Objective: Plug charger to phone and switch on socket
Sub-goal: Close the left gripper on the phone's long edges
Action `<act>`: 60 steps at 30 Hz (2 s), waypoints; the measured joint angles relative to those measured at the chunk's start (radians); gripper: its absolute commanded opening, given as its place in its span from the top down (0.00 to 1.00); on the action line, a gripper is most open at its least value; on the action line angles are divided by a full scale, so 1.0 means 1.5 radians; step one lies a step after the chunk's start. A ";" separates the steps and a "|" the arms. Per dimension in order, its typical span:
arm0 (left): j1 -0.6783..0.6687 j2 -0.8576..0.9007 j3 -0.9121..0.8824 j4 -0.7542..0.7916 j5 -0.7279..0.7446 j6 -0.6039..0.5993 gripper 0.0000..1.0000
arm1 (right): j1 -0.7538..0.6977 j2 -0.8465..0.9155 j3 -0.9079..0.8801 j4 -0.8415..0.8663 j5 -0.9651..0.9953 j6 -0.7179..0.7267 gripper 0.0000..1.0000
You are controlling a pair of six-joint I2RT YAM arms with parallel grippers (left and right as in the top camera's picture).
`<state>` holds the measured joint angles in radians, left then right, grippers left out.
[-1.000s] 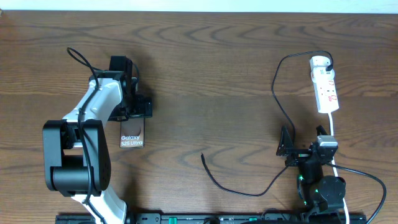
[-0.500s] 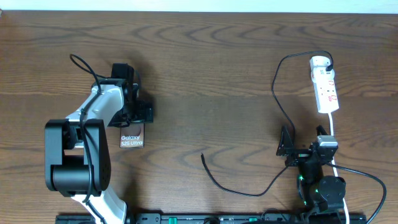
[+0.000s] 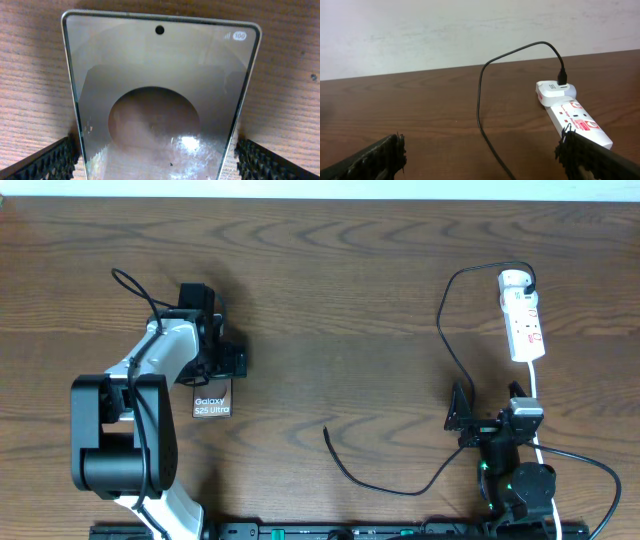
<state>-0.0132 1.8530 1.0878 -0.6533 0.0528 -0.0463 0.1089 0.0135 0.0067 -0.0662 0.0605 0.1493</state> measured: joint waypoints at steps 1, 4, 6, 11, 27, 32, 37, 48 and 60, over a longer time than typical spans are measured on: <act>0.000 -0.001 -0.001 0.000 0.001 0.000 0.01 | 0.000 0.000 0.000 0.000 0.000 0.000 0.01; 0.000 -0.001 -0.001 0.000 0.002 0.000 0.01 | 0.000 0.000 0.000 0.000 0.000 0.000 0.01; 0.000 -0.001 -0.001 -0.004 0.003 0.005 0.01 | 0.000 0.000 0.000 0.000 0.000 0.000 0.01; 0.000 -0.001 -0.001 -0.027 0.005 0.032 0.01 | 0.000 0.000 0.000 0.000 0.000 0.000 0.01; 0.000 -0.001 -0.002 -0.051 0.005 0.075 0.01 | 0.000 0.000 0.000 0.000 0.000 0.000 0.01; 0.000 -0.002 -0.003 -0.051 0.005 0.084 0.01 | 0.000 0.000 0.000 0.000 0.000 0.000 0.01; 0.000 -0.006 -0.009 -0.045 0.005 0.084 0.00 | 0.000 0.000 0.000 0.000 0.000 0.000 0.01; 0.000 -0.007 -0.009 -0.037 0.005 0.087 0.25 | 0.000 0.000 0.000 0.000 0.000 0.000 0.01; 0.002 -0.008 -0.009 -0.035 0.006 0.089 0.39 | 0.000 0.000 0.000 0.000 0.000 0.000 0.01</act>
<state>-0.0109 1.8416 1.0737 -0.7063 0.0616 0.0872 0.1089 0.0135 0.0067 -0.0666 0.0605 0.1493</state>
